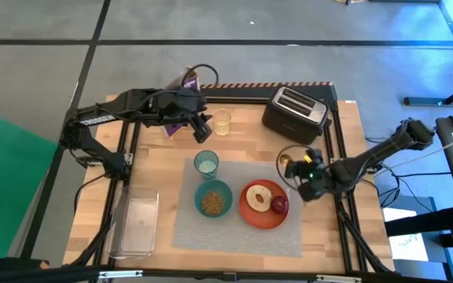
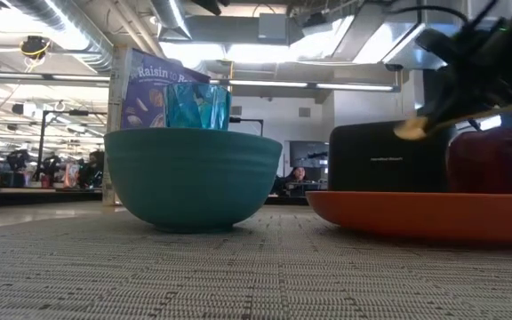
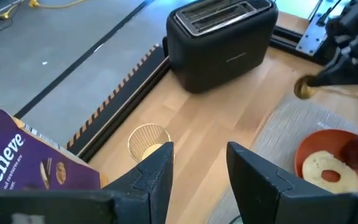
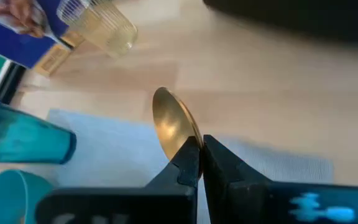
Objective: Arrange a breakfast setting
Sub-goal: Put the gold spoon to the right side of the orange plate on the gray table mat
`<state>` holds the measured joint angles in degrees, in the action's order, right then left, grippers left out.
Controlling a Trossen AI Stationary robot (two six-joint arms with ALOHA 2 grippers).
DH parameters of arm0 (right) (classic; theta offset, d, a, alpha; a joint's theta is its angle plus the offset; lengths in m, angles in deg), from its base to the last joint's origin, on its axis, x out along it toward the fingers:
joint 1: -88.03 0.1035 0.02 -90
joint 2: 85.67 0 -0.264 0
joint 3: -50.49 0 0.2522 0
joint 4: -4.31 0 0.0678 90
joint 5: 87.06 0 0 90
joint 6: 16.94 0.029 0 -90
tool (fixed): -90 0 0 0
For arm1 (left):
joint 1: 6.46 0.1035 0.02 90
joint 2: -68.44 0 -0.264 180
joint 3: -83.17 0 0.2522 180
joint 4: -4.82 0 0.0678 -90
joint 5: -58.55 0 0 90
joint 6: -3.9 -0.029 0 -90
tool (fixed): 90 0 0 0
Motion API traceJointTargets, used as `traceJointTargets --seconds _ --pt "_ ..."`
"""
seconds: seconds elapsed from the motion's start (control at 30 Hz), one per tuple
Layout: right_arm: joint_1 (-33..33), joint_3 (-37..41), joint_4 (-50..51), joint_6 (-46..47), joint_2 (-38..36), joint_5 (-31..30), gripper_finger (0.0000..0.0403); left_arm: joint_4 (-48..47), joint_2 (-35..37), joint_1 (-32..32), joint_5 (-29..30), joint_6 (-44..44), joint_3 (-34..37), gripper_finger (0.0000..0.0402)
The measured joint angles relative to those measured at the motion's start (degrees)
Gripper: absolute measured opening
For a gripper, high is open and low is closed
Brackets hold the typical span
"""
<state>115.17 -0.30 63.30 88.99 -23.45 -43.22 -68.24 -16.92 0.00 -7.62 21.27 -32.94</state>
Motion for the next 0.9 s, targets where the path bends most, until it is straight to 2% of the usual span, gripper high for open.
traceJointTargets --seconds 0.1,0.23,0.5,0.73,0.9 --pt "4.0 0.3 1.7 8.2 2.8 2.7 0.0000 0.6 -0.3 0.0 0.1 0.0 0.0 0.0143" --pt "8.2 0.3 1.7 14.4 7.6 7.2 0.0000 0.7 -0.7 0.0 0.0 0.0 0.0 0.0143" --pt "9.3 0.3 0.9 14.5 14.8 16.3 0.0000 1.3 -1.6 1.1 -1.2 0.0 0.0 0.0143" --pt "8.7 1.7 -0.1 14.0 18.4 20.3 0.0000 1.3 -1.7 1.5 -2.4 0.0 0.0 0.0143" --pt "7.2 4.2 -3.6 14.0 18.9 19.8 0.0000 1.2 -1.7 1.5 -2.4 0.0 0.0 0.0143"
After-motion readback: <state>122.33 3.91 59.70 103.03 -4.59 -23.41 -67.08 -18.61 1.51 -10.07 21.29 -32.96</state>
